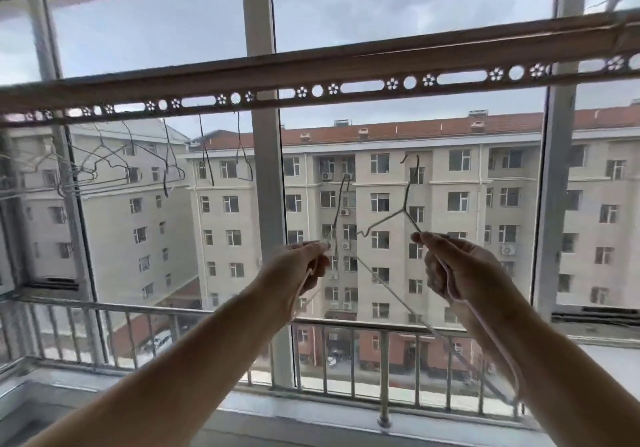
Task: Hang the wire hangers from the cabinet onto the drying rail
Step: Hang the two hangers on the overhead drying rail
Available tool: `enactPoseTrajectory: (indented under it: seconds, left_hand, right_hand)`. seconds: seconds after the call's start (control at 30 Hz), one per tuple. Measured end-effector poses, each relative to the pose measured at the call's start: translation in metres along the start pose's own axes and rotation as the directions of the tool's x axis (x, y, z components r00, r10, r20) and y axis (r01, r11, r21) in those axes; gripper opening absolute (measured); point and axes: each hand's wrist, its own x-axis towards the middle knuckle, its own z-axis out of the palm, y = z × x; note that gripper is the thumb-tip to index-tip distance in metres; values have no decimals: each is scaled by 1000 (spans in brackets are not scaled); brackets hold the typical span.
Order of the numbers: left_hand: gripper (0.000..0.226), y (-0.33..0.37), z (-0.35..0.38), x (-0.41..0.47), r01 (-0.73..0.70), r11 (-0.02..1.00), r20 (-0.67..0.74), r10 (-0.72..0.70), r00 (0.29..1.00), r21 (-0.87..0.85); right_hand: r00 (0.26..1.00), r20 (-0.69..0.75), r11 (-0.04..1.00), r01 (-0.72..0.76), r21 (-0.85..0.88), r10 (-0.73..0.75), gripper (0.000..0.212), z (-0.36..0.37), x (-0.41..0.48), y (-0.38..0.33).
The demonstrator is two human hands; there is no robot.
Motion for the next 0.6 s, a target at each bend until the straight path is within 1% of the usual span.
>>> enactPoseTrajectory:
  seconds: [0.03, 0.07, 0.13, 0.23, 0.3, 0.43, 0.53, 0.6]
  left_hand:
    - [11, 9, -5, 6, -7, 1000, -1, 7, 1000, -8]
    - [10, 17, -8, 11, -16, 1000, -2, 16, 1000, -22]
    - [10, 34, -13, 23, -36, 998, -10, 36, 999, -51]
    - [10, 55, -15, 44, -52, 995, -29, 49, 998, -88]
    - [10, 66, -14, 60, -69, 989, -40, 65, 997, -131]
    - [9, 82, -13, 95, -151, 975, -107, 135, 985, -161]
    - [12, 91, -14, 123, -209, 968, -173, 184, 968, -137]
    - [17, 95, -16, 143, -215, 968, -193, 189, 963, -127]
  right_hand:
    - [1000, -3, 1000, 21, -11, -21, 30, 11, 5, -3]
    - [999, -11, 999, 43, -31, -44, 20, 22, 10, -5]
    - [997, -11, 995, 76, -69, -77, 15, 38, 24, -9]
    - [993, 7, 984, 114, -137, -114, 17, 57, 50, -13]
    - [991, 22, 980, 136, -148, -134, 18, 65, 71, -18]
    - [986, 54, 968, 162, -193, -155, 14, 71, 116, -27]
    - [985, 51, 958, 173, -230, -166, 23, 73, 152, -33]
    - [982, 41, 953, 186, -237, -182, 29, 75, 174, -34]
